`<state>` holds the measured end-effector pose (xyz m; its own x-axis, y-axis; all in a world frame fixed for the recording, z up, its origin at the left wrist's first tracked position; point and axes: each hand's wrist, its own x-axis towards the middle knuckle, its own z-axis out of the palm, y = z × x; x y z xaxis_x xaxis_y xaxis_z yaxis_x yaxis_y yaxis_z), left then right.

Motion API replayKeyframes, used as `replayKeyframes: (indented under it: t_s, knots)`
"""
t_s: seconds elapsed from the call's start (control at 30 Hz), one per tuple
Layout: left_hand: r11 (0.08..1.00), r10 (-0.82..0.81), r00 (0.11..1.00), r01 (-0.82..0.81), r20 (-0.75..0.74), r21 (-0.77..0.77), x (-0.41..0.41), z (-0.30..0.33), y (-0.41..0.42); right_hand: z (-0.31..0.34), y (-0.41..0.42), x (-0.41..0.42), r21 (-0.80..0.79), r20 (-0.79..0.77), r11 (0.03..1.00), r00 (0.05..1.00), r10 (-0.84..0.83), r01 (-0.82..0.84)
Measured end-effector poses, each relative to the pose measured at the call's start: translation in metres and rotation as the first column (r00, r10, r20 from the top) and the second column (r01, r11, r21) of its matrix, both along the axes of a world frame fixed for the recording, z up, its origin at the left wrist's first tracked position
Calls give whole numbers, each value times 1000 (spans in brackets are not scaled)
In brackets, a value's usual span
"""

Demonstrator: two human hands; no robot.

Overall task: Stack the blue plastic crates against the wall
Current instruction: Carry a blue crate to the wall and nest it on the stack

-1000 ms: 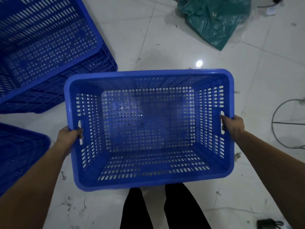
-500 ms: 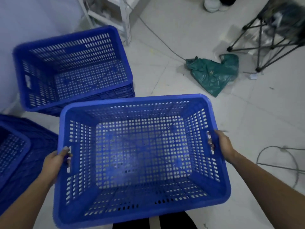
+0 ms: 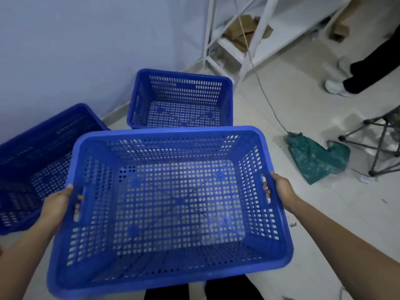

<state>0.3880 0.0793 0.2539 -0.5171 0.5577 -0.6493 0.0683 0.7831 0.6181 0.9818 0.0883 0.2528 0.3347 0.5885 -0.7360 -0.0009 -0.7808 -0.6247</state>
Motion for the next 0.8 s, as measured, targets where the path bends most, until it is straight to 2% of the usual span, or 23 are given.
replayKeyframes:
  t_s: [0.3, 0.5, 0.63, 0.8]
  knots:
    - [972, 229, 973, -230, 21, 47, -138, 49, -18, 47, 118, -153, 90, 13, 975, 980, 201, -201]
    - [920, 387, 920, -381, -59, 90, -222, 73, -27, 68, 189, -264, 89, 27, 936, 941, 338, -340]
    - [896, 438, 895, -426, -90, 121, -273, 79, -33, 81, 224, -339, 80, 39, 901, 905, 424, -426]
    - [848, 517, 856, -516, 28, 123, -336, 81, -37, 90, 257, -426, 106, 41, 864, 870, 491, -492]
